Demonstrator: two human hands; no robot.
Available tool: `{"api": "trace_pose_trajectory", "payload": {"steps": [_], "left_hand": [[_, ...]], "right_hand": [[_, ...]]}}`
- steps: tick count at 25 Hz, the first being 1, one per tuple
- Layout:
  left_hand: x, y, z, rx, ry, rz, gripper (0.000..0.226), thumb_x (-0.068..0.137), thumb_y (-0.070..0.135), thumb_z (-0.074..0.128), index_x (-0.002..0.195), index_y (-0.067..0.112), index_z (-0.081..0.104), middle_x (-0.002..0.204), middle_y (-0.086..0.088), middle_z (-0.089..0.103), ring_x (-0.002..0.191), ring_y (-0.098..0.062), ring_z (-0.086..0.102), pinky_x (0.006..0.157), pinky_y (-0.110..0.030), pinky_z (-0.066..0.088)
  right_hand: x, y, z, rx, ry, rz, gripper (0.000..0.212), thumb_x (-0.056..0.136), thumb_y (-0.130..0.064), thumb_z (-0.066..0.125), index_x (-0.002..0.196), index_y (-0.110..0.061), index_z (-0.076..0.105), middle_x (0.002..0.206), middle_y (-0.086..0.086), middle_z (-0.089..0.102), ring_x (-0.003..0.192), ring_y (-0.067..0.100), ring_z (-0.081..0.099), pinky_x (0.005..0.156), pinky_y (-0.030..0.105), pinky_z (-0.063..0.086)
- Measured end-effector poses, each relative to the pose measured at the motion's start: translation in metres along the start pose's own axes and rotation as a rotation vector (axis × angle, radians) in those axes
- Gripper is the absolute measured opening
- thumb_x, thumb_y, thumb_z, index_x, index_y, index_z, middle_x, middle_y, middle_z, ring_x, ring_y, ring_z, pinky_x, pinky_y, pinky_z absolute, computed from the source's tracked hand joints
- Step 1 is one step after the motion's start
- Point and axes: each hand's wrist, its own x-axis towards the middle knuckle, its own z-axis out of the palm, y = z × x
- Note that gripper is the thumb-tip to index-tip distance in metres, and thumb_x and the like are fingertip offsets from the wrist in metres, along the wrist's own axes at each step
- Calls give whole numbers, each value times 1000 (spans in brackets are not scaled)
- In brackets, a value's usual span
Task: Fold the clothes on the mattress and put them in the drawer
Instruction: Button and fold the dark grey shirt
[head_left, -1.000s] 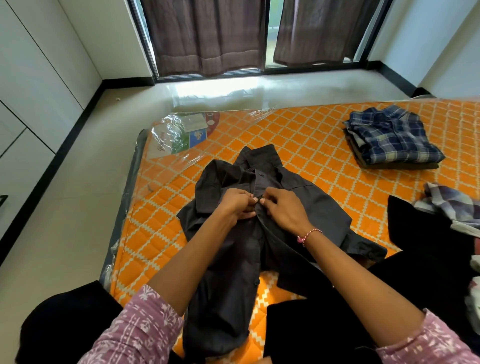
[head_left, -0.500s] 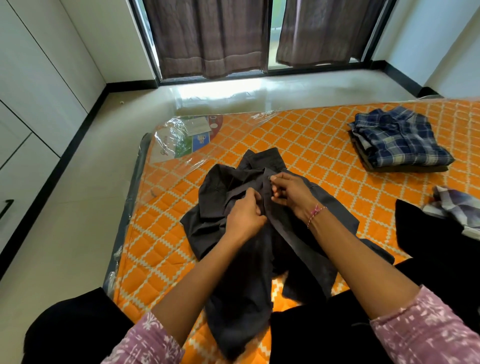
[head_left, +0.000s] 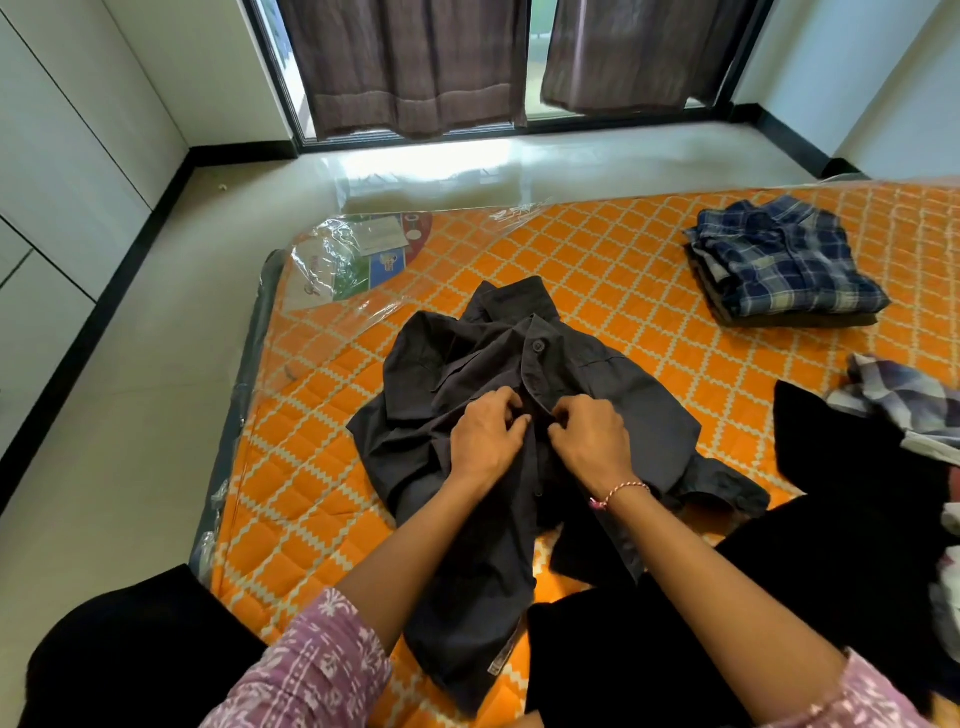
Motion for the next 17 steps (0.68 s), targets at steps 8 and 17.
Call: {"api": "trace_pose_trajectory", "payload": {"steps": [8,17], "left_hand": [[4,14,14,58,-43,-111,8,86,23,62,90,17,67,93,0,68,88,-19,63,70,-31,47],[1,15,-19,-528,-210,-388,22,81,9,64,61,16,65,54,4,59,51,-5,52,46,-13,39]], "right_hand": [[6,17,-3,831,-211,301,24,88,2,57,70,-13,62,64,3,56,57,9,50,37,14,38],[-12,5,-5,565,-23,71,23,82,-15,71,61,-18,61,60,-9,57,60,2,51,55,17,39]]}}
